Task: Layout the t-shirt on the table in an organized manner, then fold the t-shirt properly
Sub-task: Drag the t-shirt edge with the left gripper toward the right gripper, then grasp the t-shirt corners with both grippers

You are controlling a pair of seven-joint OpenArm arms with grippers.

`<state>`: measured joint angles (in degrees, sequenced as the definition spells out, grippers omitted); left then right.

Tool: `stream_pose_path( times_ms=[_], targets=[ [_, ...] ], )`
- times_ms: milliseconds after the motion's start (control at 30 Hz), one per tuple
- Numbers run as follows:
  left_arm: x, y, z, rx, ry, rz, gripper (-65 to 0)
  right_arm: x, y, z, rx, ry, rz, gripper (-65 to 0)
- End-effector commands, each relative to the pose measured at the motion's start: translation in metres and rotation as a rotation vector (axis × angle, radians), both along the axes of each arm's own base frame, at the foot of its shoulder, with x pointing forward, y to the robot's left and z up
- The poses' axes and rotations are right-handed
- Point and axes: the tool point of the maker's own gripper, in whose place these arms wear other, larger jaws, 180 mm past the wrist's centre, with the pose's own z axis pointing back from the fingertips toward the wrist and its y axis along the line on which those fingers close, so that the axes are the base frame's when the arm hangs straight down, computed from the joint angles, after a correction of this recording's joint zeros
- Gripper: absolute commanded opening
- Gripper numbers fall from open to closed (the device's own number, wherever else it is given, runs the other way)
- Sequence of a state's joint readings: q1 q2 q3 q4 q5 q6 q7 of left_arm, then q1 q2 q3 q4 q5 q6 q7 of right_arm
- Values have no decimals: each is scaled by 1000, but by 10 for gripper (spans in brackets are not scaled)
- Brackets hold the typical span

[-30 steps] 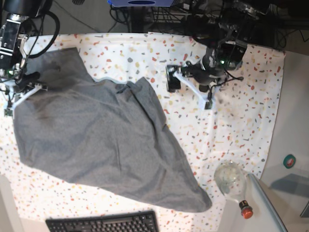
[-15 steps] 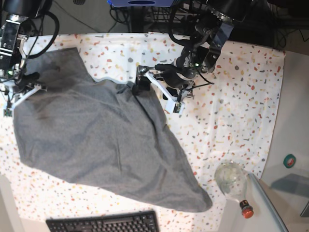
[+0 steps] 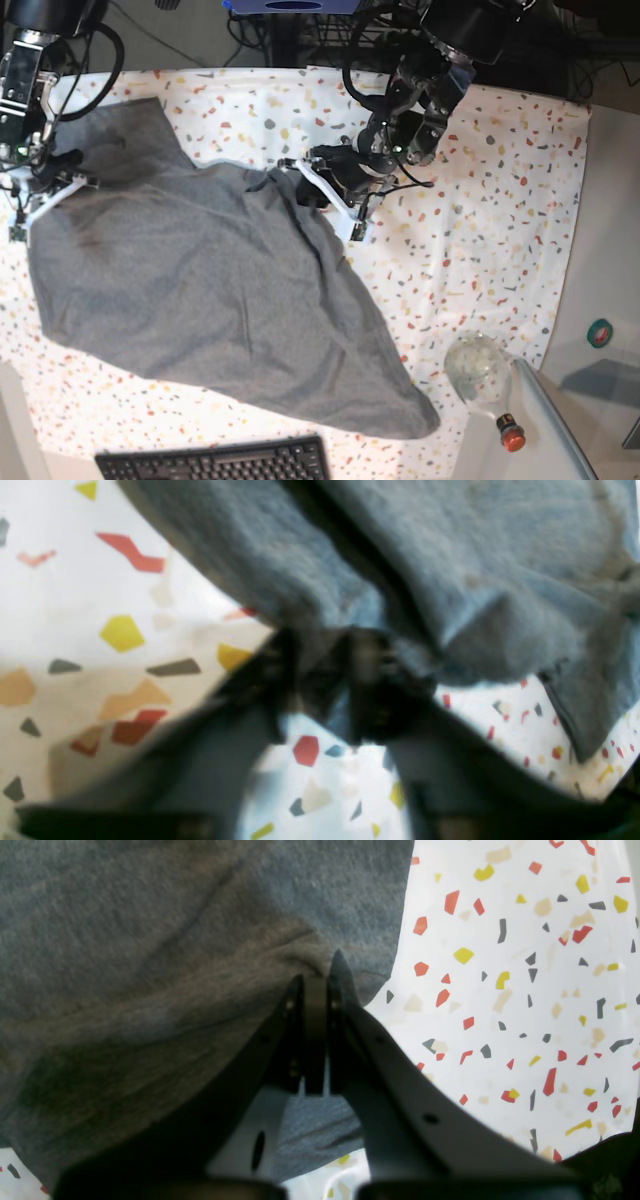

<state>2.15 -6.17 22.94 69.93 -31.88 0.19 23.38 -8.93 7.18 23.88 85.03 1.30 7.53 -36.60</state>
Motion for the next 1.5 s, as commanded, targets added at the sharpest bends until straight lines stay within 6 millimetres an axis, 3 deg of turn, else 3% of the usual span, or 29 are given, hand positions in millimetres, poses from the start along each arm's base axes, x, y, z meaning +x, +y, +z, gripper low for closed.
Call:
stream_pose_path(
  times_ms=[0,267,367,433,533,733,767,867,933,1067,1233,1333,1467],
  targets=[
    [-11,5,-6,24,42,-16,-650,10,-6,11,-21,-41,-3,-650],
    [9,89,23,112,55,76,-650,10,-2,10,-13,-42,0,-650],
    [5,128,39,143,60,146,-650,16,21,6,2,-35,63,-650],
    [1,143,44,156,59,170,-650,18,29,4,11,-33,80,-650],
    [-13,152,41,171,76,181,-650,17,40,1,38,-42,43,-650],
    [-34,159,31,191,118,179,-650,7,43,5,31,-51,5,-650],
    [-34,158,30,190,118,180,-650,5,41,8,23,-56,7,-620],
    [-34,159,31,191,118,179,-650,3,33,22,-7,-89,10,-347],
    [-33,159,32,193,112,177,-650,-2,7,32,-53,-102,-22,-231],
    [-33,159,33,193,110,177,-650,-14,-33,40,-117,-112,-68,-243],
    [-34,159,32,194,115,178,-650,-24,-11,14,-47,-13,130,-245],
    [-33,159,32,193,113,178,-650,-28,-9,-17,12,45,118,-246],
    [-33,159,32,193,112,178,-650,-32,-6,-35,40,44,117,-246]
  ],
)
